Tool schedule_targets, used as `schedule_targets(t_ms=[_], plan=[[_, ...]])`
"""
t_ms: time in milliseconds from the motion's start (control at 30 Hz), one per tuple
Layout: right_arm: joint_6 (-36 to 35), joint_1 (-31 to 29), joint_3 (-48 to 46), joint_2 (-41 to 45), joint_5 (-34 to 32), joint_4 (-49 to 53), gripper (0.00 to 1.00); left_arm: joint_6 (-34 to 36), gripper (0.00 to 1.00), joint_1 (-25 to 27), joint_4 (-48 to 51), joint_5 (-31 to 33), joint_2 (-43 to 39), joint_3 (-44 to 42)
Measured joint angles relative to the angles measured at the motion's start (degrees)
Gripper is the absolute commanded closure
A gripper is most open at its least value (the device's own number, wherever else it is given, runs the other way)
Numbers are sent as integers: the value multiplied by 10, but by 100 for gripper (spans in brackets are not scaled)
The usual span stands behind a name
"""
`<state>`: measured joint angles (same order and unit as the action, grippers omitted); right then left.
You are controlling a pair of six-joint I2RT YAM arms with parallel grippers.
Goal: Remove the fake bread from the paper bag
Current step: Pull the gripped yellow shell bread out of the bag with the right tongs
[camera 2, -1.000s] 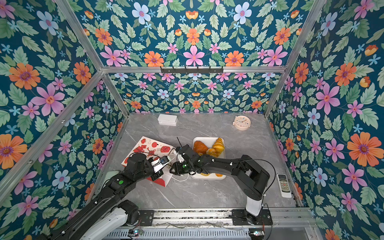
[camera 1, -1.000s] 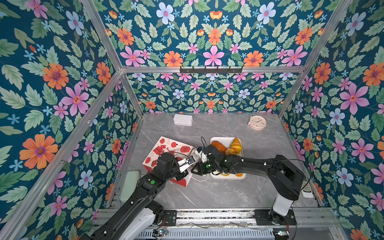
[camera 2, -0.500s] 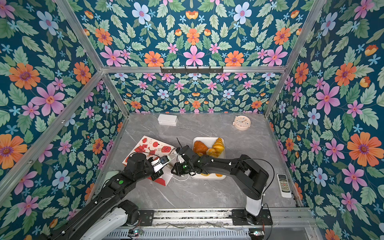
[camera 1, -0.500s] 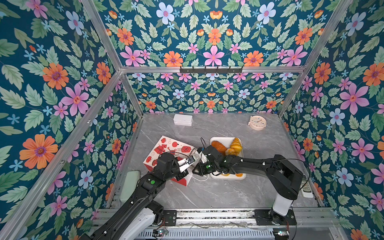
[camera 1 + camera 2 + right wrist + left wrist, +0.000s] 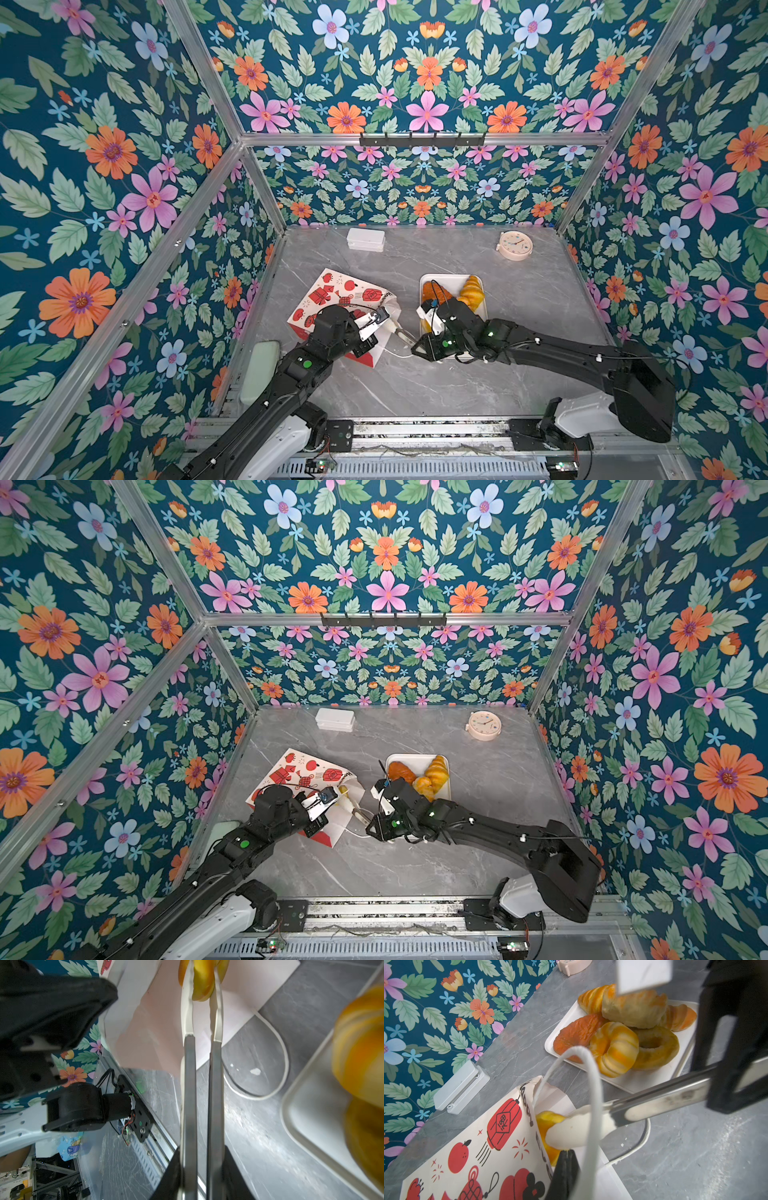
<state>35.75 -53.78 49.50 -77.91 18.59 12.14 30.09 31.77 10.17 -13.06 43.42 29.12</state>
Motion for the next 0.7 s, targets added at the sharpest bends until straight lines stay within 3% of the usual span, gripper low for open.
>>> schedule_targets(t_ms=[400,700], plan=[[-14,0,39,204,-62,282,81,-23,100,-2,-58,44,-30,-28],[-12,-1,188,234,-195,526,82,-29,100,-2,-59,57,-56,-32]])
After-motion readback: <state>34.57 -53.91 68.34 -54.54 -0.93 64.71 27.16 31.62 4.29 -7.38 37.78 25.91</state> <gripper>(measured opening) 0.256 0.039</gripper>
